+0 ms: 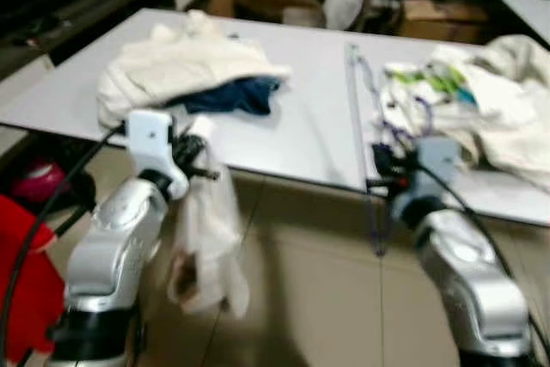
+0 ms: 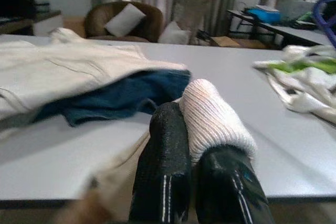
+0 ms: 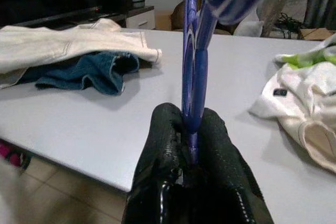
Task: Hang hanger
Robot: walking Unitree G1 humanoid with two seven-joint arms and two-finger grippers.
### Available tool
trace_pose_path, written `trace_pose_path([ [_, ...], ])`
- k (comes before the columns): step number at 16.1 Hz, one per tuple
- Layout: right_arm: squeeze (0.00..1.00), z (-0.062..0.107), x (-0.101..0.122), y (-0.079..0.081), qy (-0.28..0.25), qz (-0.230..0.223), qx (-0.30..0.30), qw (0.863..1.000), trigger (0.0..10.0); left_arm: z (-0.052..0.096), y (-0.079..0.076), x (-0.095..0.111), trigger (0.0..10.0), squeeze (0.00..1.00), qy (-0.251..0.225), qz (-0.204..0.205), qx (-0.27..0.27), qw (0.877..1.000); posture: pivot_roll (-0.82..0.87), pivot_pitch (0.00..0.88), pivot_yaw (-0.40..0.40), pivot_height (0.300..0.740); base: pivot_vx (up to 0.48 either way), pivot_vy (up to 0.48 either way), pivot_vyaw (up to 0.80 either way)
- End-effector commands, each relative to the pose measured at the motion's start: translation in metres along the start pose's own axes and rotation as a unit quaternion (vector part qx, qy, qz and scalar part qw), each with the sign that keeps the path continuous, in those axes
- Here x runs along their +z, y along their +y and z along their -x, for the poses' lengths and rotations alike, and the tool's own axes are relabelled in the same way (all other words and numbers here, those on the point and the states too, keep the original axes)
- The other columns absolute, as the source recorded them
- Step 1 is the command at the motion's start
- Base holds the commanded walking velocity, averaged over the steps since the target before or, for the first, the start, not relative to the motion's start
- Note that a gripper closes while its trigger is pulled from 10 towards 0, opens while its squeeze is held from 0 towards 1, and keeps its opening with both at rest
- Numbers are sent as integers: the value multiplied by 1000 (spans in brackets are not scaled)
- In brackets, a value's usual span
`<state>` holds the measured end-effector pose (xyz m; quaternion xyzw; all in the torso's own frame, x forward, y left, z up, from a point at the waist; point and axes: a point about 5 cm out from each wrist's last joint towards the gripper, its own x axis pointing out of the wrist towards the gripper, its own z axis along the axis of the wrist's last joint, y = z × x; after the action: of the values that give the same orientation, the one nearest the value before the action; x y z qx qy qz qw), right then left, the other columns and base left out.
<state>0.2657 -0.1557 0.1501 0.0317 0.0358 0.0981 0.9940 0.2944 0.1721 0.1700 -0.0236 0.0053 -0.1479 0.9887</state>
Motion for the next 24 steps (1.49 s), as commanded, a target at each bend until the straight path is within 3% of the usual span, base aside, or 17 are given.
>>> trace_pose_path([
  [1, 0, -2, 7, 7, -11, 9, 28, 999, 10000, 0, 6, 6, 10000, 0, -12, -8, 7, 1000, -66, 0, -1, 740, 356, 0, 0],
  [3, 0, -4, 14, 1, -13, 24, 62, 998, 10000, -8, 11, 14, 10000, 0, -23, -14, 3, 1000, -62, 0, -1, 740, 356, 0, 0],
  [5, 0, 3, 27, -9, -15, 60, 142, 988, 10000, -22, 17, 31, 10000, 0, -40, -48, -15, 998, -55, 0, -7, 740, 354, 0, 0],
  [10, 0, 38, 54, -26, 21, 128, 318, 939, 10000, -54, 29, 77, 10000, 0, -92, -69, -34, 993, -59, 0, 0, 740, 359, 0, 0],
  [11, 0, 38, 54, -26, 21, 128, 318, 939, 10000, -54, 29, 77, 10000, 0, -92, -69, -34, 993, -59, 0, 0, 740, 360, 0, 0],
  [12, 0, 48, 54, -31, 64, 159, 363, 916, 10000, -66, 27, 96, 10000, 0, -111, -85, -51, 989, -61, 0, -1, 740, 368, 0, 0],
  [13, 0, 58, 53, -34, 101, 161, 404, 895, 10000, -78, 22, 113, 10000, 0, -128, -102, -70, 984, -60, 0, -2, 740, 371, 0, 0],
  [16, 0, 61, 52, -34, 113, 163, 417, 887, 10000, -82, 20, 119, 10000, 0, -134, -105, -74, 983, -60, 0, -2, 740, 375, 0, 0],
  [17, 0, 65, 51, -25, 127, 163, 454, 867, 10000, -91, 13, 136, 10000, 0, -156, -96, -96, 978, -59, 0, -8, 740, 371, 0, 0],
  [19, 0, 63, 49, -19, 131, 169, 470, 856, 10000, -97, 3, 149, 10000, 0, -173, -83, -129, 973, -59, 0, -8, 740, 373, 0, 0],
  [20, 0, 55, 47, -15, 126, 174, 466, 858, 10000, -99, -11, 158, 10000, 0, -184, -71, -170, 966, -57, 0, -8, 740, 371, 0, 0],
  [22, 0, 47, 46, -10, 119, 183, 460, 861, 10000, -99, -22, 163, 10000, 0, -190, -69, -202, 958, -56, 0, -8, 740, 375, 0, 0],
  [24, 0, 31, 46, 12, 85, 176, 470, 861, 10000, -91, -44, 177, 10000, 0, -215, -36, -268, 939, -47, 0, -12, 740, 371, 0, 0],
])
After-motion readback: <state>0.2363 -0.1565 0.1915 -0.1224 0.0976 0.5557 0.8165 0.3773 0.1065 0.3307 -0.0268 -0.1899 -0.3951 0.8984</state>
